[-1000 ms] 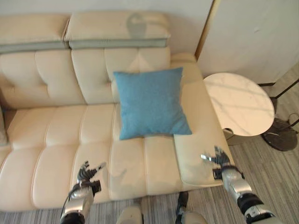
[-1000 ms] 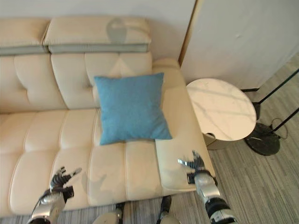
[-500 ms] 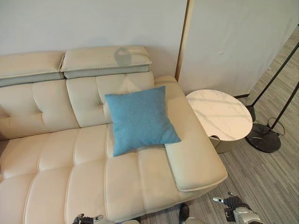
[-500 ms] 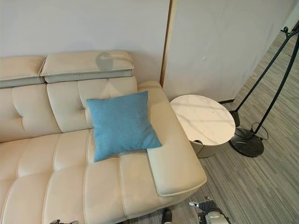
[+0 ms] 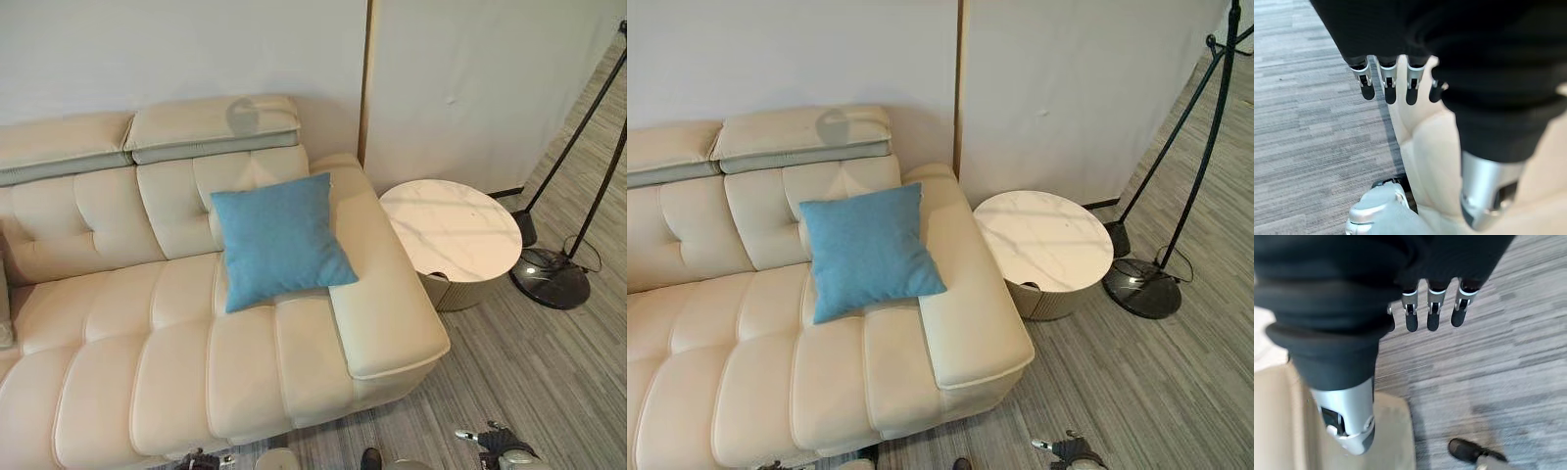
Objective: Pick up all the scattered cushions and arrange them neatly on the sofa.
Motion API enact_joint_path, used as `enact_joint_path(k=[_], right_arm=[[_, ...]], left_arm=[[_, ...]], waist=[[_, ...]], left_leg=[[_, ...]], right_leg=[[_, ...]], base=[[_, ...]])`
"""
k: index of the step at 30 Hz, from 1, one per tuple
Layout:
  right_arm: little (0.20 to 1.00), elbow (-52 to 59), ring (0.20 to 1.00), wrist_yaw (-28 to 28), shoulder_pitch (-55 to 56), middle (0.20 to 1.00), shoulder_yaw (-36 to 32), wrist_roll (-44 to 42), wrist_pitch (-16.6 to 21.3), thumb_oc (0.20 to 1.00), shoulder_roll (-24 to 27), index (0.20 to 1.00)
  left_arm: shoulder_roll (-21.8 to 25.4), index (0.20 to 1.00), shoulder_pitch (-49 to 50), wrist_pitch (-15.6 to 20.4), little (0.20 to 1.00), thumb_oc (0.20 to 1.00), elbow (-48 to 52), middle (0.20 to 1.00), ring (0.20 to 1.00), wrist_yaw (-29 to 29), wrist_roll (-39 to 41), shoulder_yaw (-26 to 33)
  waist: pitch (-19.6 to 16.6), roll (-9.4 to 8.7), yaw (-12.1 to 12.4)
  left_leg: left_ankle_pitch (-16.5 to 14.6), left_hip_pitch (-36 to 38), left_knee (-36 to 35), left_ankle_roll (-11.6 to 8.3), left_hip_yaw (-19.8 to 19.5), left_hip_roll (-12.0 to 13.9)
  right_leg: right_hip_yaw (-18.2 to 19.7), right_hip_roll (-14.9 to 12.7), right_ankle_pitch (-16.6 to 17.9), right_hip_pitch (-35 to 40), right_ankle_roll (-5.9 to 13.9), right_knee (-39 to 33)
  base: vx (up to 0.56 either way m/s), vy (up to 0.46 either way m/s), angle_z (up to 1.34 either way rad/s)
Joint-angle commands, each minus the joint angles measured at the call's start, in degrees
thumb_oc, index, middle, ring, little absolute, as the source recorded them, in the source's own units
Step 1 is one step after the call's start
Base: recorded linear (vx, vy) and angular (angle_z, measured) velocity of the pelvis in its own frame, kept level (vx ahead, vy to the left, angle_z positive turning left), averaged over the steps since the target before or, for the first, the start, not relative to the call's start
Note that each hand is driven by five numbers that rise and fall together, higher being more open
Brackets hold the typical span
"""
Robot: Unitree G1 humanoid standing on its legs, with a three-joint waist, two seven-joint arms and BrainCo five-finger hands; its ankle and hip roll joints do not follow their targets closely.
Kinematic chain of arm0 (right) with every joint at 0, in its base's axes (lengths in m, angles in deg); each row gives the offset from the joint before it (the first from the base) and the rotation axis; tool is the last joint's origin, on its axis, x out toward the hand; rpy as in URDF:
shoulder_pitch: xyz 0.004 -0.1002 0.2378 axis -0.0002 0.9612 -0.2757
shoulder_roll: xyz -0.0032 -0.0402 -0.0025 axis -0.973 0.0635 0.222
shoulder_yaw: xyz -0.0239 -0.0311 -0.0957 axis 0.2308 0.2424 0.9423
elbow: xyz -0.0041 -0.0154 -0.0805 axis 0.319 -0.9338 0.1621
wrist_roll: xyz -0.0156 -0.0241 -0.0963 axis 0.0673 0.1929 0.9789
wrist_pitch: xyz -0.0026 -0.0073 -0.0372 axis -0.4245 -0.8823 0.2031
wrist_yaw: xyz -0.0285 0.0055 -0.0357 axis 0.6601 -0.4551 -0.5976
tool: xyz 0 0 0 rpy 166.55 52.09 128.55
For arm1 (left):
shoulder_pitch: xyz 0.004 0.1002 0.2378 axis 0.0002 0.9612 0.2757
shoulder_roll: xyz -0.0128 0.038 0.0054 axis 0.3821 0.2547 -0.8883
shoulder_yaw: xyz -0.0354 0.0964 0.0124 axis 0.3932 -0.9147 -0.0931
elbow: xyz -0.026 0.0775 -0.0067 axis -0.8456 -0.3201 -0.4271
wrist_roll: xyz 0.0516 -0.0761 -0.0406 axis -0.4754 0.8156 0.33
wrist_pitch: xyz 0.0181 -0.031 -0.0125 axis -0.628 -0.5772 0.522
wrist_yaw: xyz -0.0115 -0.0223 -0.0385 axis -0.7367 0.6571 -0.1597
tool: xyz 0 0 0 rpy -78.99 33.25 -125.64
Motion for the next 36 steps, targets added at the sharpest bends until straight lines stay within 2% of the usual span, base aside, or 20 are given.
enact_joint_path(k=[1,3,4,5,6,7,8,10,24,29,36], right_arm=[[1.000,0.89,1.000,-0.65,-5.29,1.000,0.06,-0.46,0.89,1.000,-0.23,1.000],[1.000,1.85,1.000,-0.41,-5.10,1.000,-0.13,-0.21,0.80,1.000,0.24,1.000],[1.000,3.04,1.000,-0.20,-5.17,1.000,0.01,-0.05,0.70,1.000,0.58,1.000],[1.000,3.61,1.000,-0.13,-4.99,1.000,-0.06,-0.14,0.75,1.000,0.55,1.000],[1.000,5.86,1.000,-0.49,-4.21,1.000,-0.86,-0.81,0.90,1.000,0.62,1.000],[1.000,6.22,1.000,-0.63,-3.92,1.000,-1.02,-1.05,1.02,1.000,0.65,1.000],[1.000,6.82,1.000,-1.09,-3.54,1.000,-1.48,-1.53,1.36,1.000,0.64,1.000],[1.000,6.79,1.000,-1.26,-3.46,1.000,-1.42,-1.39,1.32,1.000,0.48,1.000],[1.000,10.24,1.000,-1.43,-2.94,1.000,-0.34,0.30,0.83,1.000,-1.35,1.000],[1.000,15.91,1.000,-1.46,-1.55,1.000,-0.57,-0.23,1.20,1.000,-2.32,1.000],[1.000,26.00,1.000,-1.07,2.71,1.000,-1.74,-2.44,2.92,1.000,-3.83,1.000]], left_arm=[[3.28,1.000,-2.12,0.91,1.000,1.000,2.90,1.000,1.000,-0.46,-0.63,1.39],[3.35,1.000,-1.18,1.20,1.000,1.000,3.57,1.000,1.000,-0.10,0.58,2.31],[3.48,1.000,-0.34,1.65,1.000,1.000,4.53,1.000,1.000,0.36,2.98,3.85],[3.62,1.000,-0.19,1.76,1.000,1.000,5.45,1.000,1.000,0.53,3.23,3.96],[4.09,1.000,-0.48,1.87,1.000,1.000,7.76,1.000,1.000,0.24,4.58,4.56],[4.09,1.000,-0.52,1.84,1.000,1.000,8.24,1.000,1.000,0.16,4.49,4.46],[3.79,1.000,-1.23,1.94,1.000,1.000,9.23,1.000,1.000,-0.23,4.68,4.16],[3.53,1.000,-1.27,1.90,1.000,1.000,9.40,1.000,1.000,-0.43,4.35,3.72],[2.87,1.000,2.32,2.10,1.000,1.000,15.22,1.000,1.000,-1.01,6.35,5.59],[2.64,1.000,5.23,2.59,1.000,1.000,21.99,1.000,1.000,-0.90,8.27,7.20],[2.90,1.000,9.48,3.34,1.000,1.000,32.27,1.000,1.000,-2.03,6.94,8.65]], waist=[[3.53,-2.22,0.18],[3.05,-2.70,0.30],[2.23,-3.23,0.45],[1.91,-3.34,0.42],[0.34,-2.82,-0.69],[-0.20,-2.36,-1.19],[-1.15,-1.54,-2.12],[-1.67,-1.51,-2.27],[-1.71,-3.23,-0.69],[-1.70,-3.82,-0.02],[-1.34,-4.33,0.30]], left_leg=[[-13.48,6.31,-8.16,8.61,4.01,-7.82],[-16.44,6.57,-1.50,9.39,4.73,-8.31],[-22.60,8.48,5.23,10.66,5.58,-8.78],[-23.83,9.15,6.66,10.94,6.00,-8.62],[-24.03,15.46,1.94,10.30,9.15,-7.24],[-22.67,16.47,-1.92,9.75,9.55,-7.04],[-21.22,17.87,-8.45,8.35,10.12,-6.24],[-21.44,17.79,-8.45,7.91,9.92,-6.11],[-22.37,18.66,-8.45,9.61,9.10,-7.89],[-22.52,18.79,-8.45,9.93,9.03,-8.04],[-22.54,18.73,-8.45,10.18,8.93,-8.04]], right_leg=[[-0.40,-0.56,-2.16,10.92,6.95,-11.04],[-0.35,-1.29,-1.36,10.01,6.98,-11.03],[-0.19,-2.00,-1.12,9.38,7.06,-11.44],[-0.34,-2.07,-1.17,9.17,7.08,-11.44],[-1.80,-1.50,-1.53,8.76,7.49,-11.44],[-2.38,-1.24,-1.51,8.40,7.63,-11.44],[-4.19,-1.07,-1.78,8.15,8.22,-11.44],[-5.00,-1.15,-1.71,8.16,8.31,-11.44],[-5.12,-3.17,0.43,9.49,9.34,-11.44],[-5.11,-3.45,0.60,9.78,9.69,-11.44],[-5.08,-3.59,0.72,9.72,9.95,-11.44]], base=[[-0.20,-0.105,-0.12],[-0.19,-0.090,-0.22],[-0.17,-0.067,0.09],[-0.11,0.001,0.34],[-0.03,0.067,0.54],[-0.03,0.154,0.72],[-0.03,0.135,0.66],[-0.05,0.120,0.74],[-0.03,0.110,0.12],[0.00,0.023,0.01],[0.00,0.000,0.00]])
